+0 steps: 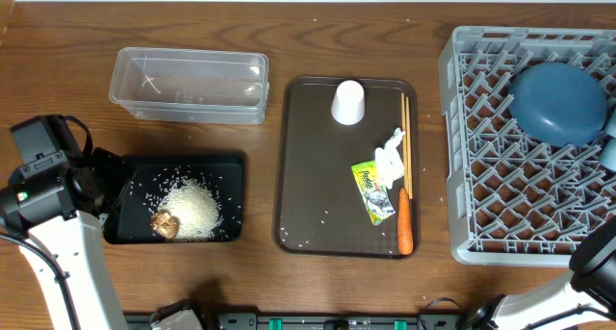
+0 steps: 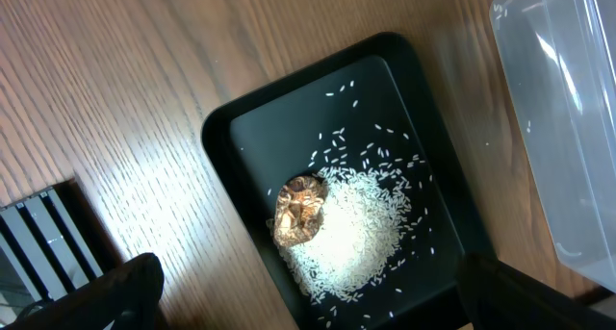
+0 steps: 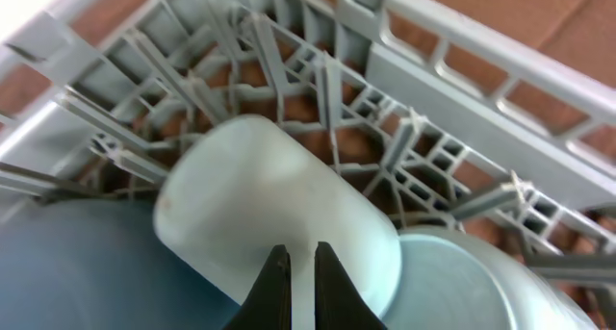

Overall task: Sort waste into correct bins and load items into the dishwasher rack
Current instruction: 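Lower the cup upside down into the rack and open the right gripper, then raise the right gripper and move it to the white cup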

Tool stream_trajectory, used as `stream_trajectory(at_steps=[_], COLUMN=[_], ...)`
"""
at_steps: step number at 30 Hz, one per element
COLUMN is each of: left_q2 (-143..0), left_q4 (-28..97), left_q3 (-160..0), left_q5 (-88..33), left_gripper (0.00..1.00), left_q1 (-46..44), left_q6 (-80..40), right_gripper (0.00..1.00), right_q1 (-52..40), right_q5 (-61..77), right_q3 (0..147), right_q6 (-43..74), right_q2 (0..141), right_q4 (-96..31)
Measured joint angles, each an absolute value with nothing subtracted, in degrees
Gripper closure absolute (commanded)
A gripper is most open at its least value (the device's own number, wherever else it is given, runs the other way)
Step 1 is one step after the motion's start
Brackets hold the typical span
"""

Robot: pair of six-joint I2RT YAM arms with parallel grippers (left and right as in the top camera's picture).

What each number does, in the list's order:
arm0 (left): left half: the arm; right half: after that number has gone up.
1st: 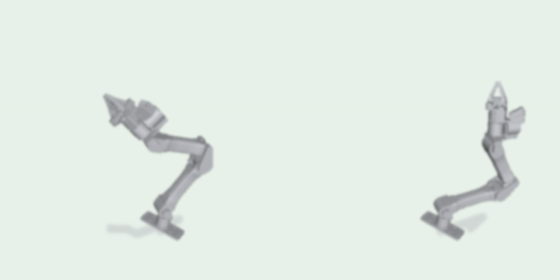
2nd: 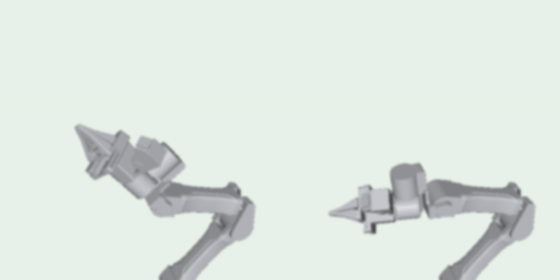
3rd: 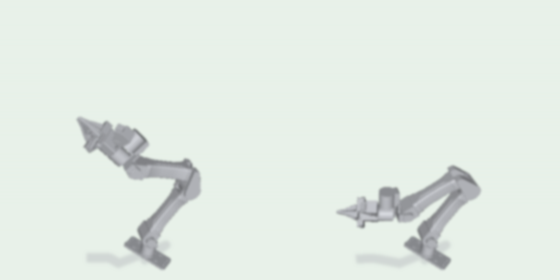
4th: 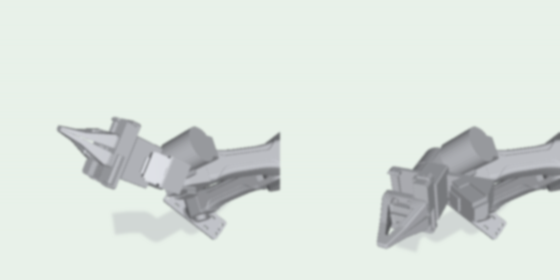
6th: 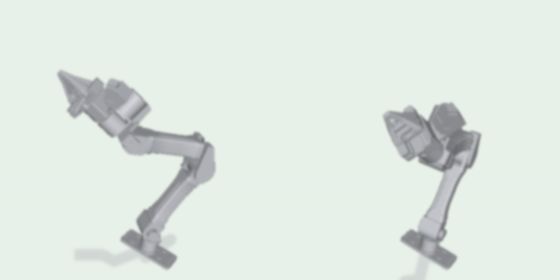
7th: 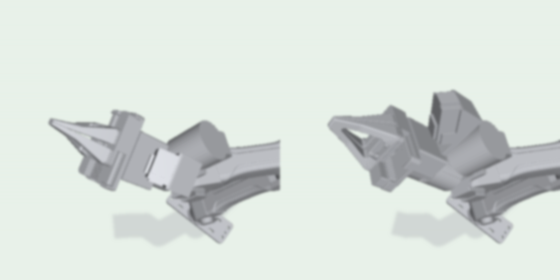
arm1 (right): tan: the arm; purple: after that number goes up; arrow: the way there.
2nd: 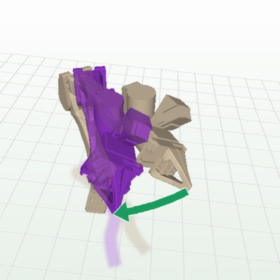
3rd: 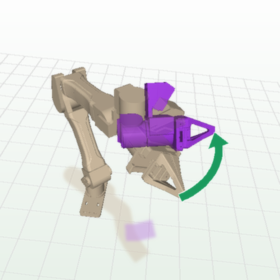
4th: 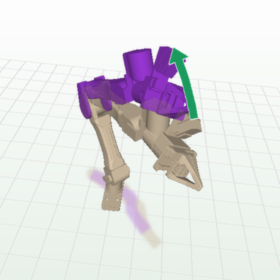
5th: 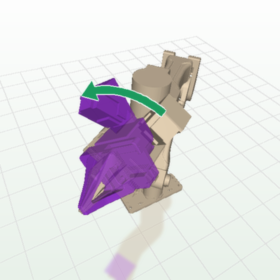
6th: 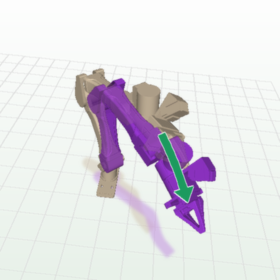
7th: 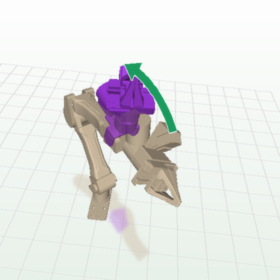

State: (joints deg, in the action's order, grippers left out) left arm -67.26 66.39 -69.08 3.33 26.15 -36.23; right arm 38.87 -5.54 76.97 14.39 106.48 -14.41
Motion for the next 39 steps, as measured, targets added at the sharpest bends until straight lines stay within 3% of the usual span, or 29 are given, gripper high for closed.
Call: stream_trajectory(at_steps=[19,33,39], left_q2=[-67.26,-67.26,-67.26], left_q4=[66.39,66.41,66.39], left_q3=[-69.08,-69.08,-69.08], left_q5=[3.33,3.33,3.33], left_gripper=[0.02,0.02,0.02], left_q1=[26.15,26.15,26.15], left_q6=[-36.23,-36.23,-36.23], right_gripper=[0.94,0.98,0.93], right_q1=[39.27,39.35,39.33], right_q5=[-9.02,-11.05,-10.63], right_q3=[76.97,77.08,78.17], right_q6=[13.78,13.54,13.34], right_q2=[106.5,110.21,108.44], right_q4=[-18.11,-16.56,-18.94])
